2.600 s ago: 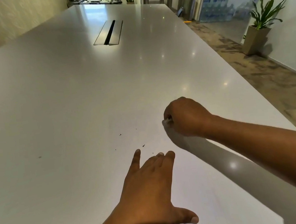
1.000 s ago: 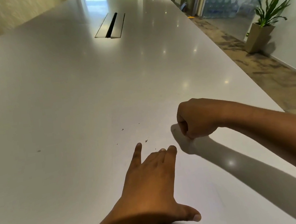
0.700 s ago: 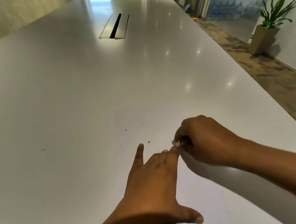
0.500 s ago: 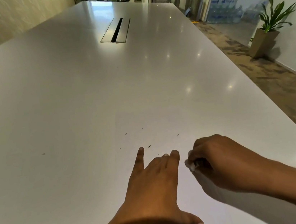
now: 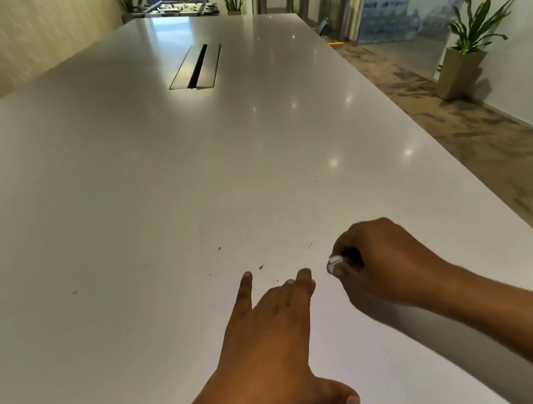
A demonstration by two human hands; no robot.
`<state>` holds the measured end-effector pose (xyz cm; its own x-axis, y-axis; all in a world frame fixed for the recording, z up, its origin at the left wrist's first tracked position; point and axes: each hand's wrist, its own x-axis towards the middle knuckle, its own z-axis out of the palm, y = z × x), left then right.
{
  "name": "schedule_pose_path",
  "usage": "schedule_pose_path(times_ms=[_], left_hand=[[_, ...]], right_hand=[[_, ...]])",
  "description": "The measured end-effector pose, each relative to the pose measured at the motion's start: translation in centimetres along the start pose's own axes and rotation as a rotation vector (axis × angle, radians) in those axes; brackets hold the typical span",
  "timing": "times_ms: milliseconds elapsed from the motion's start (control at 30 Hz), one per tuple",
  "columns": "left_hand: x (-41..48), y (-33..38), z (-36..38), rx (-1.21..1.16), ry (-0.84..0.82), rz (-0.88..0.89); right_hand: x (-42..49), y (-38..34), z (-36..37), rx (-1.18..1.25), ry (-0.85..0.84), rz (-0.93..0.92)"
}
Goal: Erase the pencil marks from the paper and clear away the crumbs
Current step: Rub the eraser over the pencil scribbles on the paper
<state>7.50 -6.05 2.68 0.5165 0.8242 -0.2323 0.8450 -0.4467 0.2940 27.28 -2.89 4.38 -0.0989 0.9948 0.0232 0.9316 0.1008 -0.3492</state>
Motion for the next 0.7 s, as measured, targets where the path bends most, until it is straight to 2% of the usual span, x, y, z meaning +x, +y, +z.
schedule_pose_path(times_ms=[167,233,333,500,600,667,700], left_hand=[[0.2,-0.6,0.8,0.008,0.062,0.054],[0.2,-0.7,0.8,0.015,0.075,0.066],[0.2,-0.7,0.9,0.029,0.077,0.071],[0.1,-0.8,0.9,0.031,0.082,0.079],[0.1,-0.8,0.8,0.024,0.079,0.079],[0.1,-0.8,0.8,0.018,0.069,0.079],[0.1,-0.8,0.9,0.019,0.061,0.078]], right_hand=[[-0.3,-1.0,-1.1,0.050,0.056,-0.059],[-1.1,-1.7,-0.5,0.049,-0.019,-0.103],[-2.0,-1.7,0.6,0.035,-0.126,-0.065],[-0.4,-0.3,-0.2,-0.055,0.009,0.057],[-2.4,-2.0,-0.2,0.014,-0.095,-0.110],[-4.4,-3.4,0.2,-0.019,-0.227,-0.214],[-4.7,-3.3,0.5,-0.050,-0.231,-0.224]])
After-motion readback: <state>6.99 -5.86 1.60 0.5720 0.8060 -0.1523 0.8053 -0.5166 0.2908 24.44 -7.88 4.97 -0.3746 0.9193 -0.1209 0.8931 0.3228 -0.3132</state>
